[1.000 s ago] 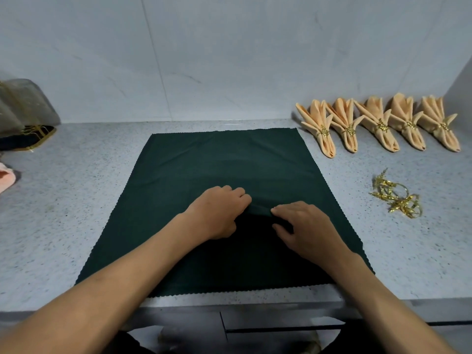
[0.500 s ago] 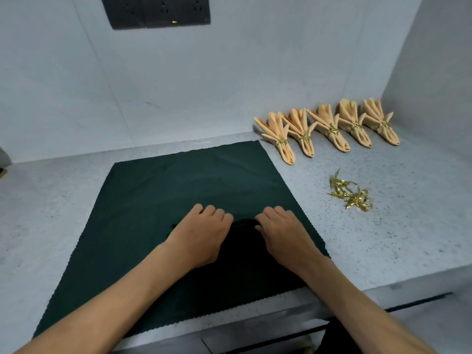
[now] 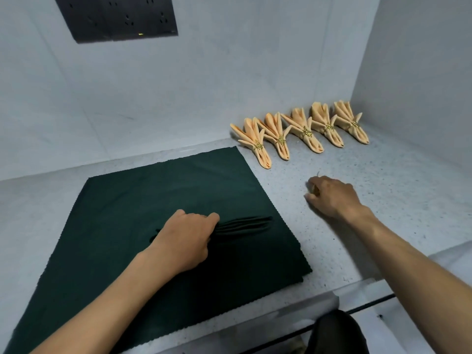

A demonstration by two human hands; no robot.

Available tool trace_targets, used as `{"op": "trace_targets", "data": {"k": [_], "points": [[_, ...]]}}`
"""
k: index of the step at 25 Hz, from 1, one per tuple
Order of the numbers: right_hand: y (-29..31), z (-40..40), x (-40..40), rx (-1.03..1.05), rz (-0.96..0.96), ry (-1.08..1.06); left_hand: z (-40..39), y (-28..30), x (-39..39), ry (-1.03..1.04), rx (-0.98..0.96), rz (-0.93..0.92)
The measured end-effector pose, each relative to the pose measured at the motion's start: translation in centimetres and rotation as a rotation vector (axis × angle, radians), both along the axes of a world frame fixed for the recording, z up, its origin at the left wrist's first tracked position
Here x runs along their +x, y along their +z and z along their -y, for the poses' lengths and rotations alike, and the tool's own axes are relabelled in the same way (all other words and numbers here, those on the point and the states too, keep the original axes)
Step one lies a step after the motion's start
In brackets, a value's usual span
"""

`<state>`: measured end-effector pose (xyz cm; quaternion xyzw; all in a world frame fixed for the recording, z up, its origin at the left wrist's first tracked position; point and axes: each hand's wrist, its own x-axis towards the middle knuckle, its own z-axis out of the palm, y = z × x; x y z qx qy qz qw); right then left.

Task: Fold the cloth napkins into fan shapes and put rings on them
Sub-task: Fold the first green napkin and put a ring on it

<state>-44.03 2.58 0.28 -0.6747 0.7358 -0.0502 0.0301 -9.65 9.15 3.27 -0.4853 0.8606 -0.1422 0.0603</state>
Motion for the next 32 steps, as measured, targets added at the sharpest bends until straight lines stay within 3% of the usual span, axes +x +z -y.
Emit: {"op": "trace_targets", "data": {"k": [7, 13, 16, 21, 26, 32], "points": [[-1.7, -3.9, -1.2, -0.236, 0.163, 0.187, -1.1, -0.1, 1.0, -0.009, 0.022, -0.121], [0.9, -3.5, 0.5, -0.343, 0.468, 0.156, -1.4, 0.2, 1.6, 0.023, -0.028, -0.057], [2.2, -4.1, 2.9, -0.372, 0.558, 0.26, -1.5, 0.5, 2.3, 0.055, -0.009, -0.058], [2.2, -5.6, 7.5, -0.09, 0.821, 0.446, -1.6, 2.0, 4.1, 0.079, -0.014, -0.11], [2.2, -6.8, 11.1, 0.057, 1.212, 0.48, -2.1, 3.6, 6.0, 0.027, 0.074, -0.192], [3.4, -7.1, 11.2, 0.206, 1.109, 0.67, -2.2, 4.7, 7.1, 0.031, 0.131, -0.226]]}}
